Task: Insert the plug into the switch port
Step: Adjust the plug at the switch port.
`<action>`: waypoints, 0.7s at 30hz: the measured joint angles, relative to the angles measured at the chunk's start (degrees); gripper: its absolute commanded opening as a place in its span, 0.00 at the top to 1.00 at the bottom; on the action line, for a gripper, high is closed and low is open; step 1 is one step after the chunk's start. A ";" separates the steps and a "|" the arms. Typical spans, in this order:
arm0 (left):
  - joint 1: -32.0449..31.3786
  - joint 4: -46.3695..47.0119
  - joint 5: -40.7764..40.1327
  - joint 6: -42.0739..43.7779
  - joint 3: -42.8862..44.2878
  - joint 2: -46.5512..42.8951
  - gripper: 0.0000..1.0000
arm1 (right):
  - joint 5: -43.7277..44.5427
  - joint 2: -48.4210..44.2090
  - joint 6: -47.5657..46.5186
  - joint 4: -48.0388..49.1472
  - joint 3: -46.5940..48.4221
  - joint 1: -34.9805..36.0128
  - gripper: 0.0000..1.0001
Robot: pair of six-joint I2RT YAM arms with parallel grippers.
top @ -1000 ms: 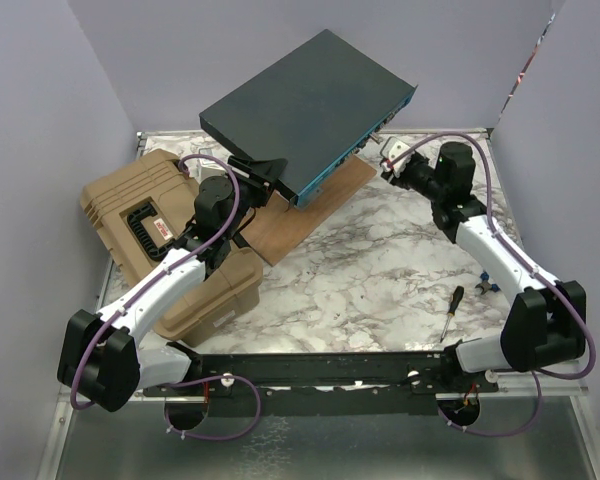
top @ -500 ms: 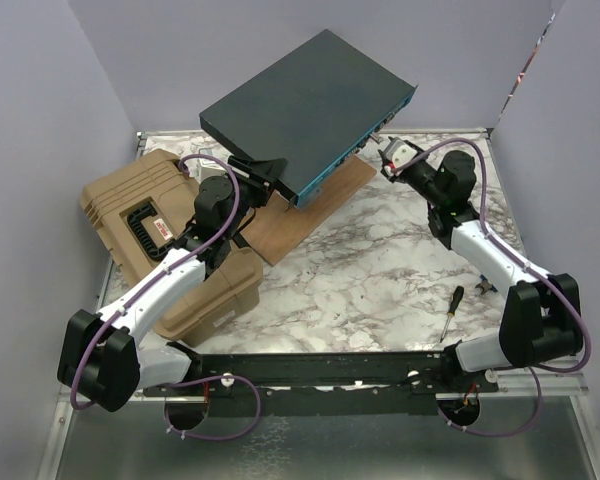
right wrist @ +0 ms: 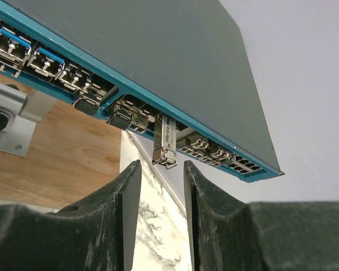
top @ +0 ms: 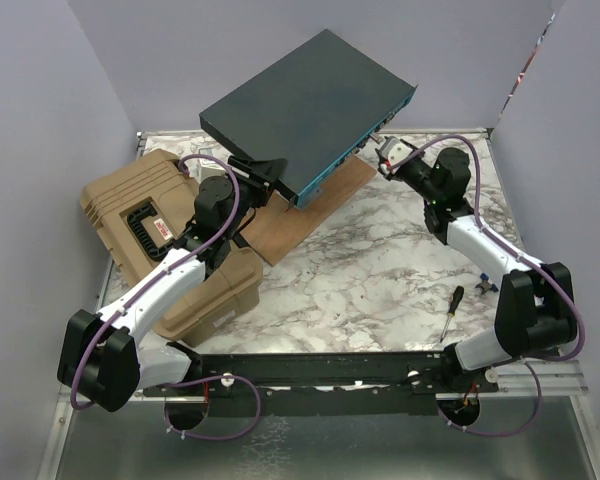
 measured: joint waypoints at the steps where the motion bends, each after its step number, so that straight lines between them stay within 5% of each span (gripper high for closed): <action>1: 0.00 0.02 0.00 0.00 0.00 0.00 1.00 | 0.00 0.09 -0.07 0.26 0.11 0.00 0.63; 10: 0.00 0.00 0.00 0.00 0.00 0.00 1.00 | 0.00 1.05 -0.70 1.36 1.11 0.00 0.68; 21: 0.00 0.02 0.00 0.02 0.00 0.00 1.00 | -0.61 1.57 -4.74 -4.07 4.11 0.00 0.88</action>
